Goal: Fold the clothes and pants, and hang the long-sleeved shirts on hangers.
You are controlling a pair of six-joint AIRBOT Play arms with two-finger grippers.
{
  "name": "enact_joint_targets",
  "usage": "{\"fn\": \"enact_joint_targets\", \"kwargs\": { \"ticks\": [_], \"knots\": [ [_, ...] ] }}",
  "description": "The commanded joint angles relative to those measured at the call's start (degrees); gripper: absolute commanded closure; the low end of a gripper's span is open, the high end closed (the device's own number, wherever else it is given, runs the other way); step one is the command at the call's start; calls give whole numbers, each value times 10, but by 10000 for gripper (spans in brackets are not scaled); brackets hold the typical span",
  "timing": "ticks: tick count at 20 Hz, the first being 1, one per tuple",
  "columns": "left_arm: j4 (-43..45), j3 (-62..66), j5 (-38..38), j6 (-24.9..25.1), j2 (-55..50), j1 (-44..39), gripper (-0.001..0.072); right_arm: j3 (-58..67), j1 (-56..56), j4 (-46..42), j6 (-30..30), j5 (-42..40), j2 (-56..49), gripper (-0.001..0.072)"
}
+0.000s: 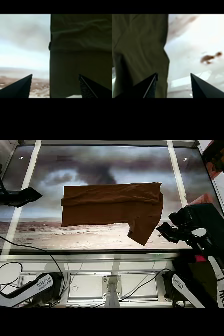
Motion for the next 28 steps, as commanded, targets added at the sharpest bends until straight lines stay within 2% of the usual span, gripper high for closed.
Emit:
{"fn": "enact_joint_targets", "kwargs": {
  "ticks": [1, 8, 10, 16, 17, 18, 20, 22, 24, 27, 28],
  "knots": [
    [0, 0, -1, 0, 0, 1, 83, -8, 0, 31, 1, -37, -32, 265],
    [0, 0, -1, -2, 0, 1, 84, -8, 2, 81, -38, -52, -73, 265],
    [0, 0, -1, -2, 0, 1, 154, -8, 21, 87, -48, -59, -79, 265],
    [0, 0, -1, -2, 0, 1, 162, -8, 109, 88, -48, -105, -90, 268],
    [0, 0, -1, -2, 0, 1, 161, -8, 114, 88, -48, -106, -90, 310],
    [0, 0, -1, -2, 0, 1, 161, -8, 115, 88, -48, -106, -90, 399],
    [0, 0, -1, -2, 0, 1, 161, -8, 115, 87, -49, -103, -89, 421],
    [0, 0, -1, -2, 0, 1, 161, -8, 115, 87, -49, -103, -89, 517],
    [0, 0, -1, -2, 0, 1, 161, -8, 115, 86, -49, -102, -89, 556],
    [0, 0, -1, -2, 0, 1, 161, -8, 115, 85, -50, -103, -88, 697],
    [0, 0, -1, -2, 0, 1, 161, -8, 115, 85, -50, -103, -88, 697]
  ]
}}
